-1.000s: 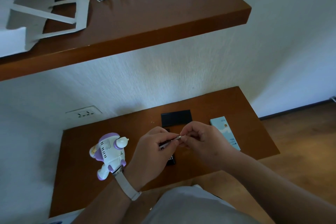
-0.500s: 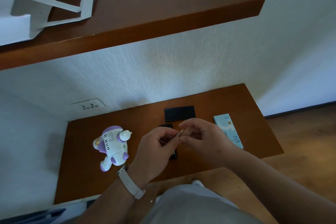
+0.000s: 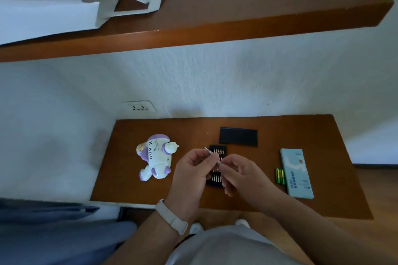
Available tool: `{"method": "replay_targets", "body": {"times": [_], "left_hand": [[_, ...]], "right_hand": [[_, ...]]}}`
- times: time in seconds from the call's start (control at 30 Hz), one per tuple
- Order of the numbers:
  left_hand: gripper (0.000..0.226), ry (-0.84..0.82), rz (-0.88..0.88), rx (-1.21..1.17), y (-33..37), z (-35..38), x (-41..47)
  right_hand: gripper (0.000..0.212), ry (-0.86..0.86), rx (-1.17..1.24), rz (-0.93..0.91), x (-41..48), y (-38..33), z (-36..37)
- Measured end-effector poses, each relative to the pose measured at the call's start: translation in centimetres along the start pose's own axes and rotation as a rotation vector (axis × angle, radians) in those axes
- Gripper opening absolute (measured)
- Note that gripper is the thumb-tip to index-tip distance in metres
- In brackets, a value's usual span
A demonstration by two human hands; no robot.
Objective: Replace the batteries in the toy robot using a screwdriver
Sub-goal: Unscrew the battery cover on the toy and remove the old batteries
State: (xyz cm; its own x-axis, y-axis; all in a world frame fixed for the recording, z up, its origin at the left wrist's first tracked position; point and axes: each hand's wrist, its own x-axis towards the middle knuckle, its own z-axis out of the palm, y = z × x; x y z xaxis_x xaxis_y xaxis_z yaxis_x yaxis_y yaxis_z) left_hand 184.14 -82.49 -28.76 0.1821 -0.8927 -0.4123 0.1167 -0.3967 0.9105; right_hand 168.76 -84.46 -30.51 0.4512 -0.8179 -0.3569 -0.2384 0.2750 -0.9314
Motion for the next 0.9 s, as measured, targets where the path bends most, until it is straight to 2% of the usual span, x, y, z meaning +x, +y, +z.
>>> {"method": "replay_targets", "body": {"times": [0.23, 0.43, 0.53, 0.6, 0.73, 0.9], "left_hand": [[0.019, 0.125, -0.112, -0.017, -2.4, -2.8, -0.8], [0.015, 0.341, -0.127, 0.007, -3.9, -8.5, 2.2], [0.011, 0.438, -0.081, 0.17, -4.9, -12.3, 4.7], [0.023, 0.465, -0.075, 0.267, -5.6, -14.7, 6.6], [0.045, 0.382, -0.095, 0.331, -7.6, -17.9, 9.3], [0.05, 0.207, -0.018, 0.343, -9.2, -19.6, 11.6]], "right_hand": [[0.024, -0.125, 0.064, 0.059, 1.6, 0.2, 2.7], [0.02, -0.037, 0.025, 0.149, 3.1, 0.1, 4.5], [0.021, 0.025, -0.014, 0.181, 3.8, -0.3, 5.7], [0.021, 0.059, -0.027, 0.201, 4.4, -0.9, 6.6], [0.021, 0.146, -0.03, 0.226, 5.1, -1.6, 8.7], [0.022, 0.268, 0.008, 0.281, 5.5, -2.0, 11.3]]}}
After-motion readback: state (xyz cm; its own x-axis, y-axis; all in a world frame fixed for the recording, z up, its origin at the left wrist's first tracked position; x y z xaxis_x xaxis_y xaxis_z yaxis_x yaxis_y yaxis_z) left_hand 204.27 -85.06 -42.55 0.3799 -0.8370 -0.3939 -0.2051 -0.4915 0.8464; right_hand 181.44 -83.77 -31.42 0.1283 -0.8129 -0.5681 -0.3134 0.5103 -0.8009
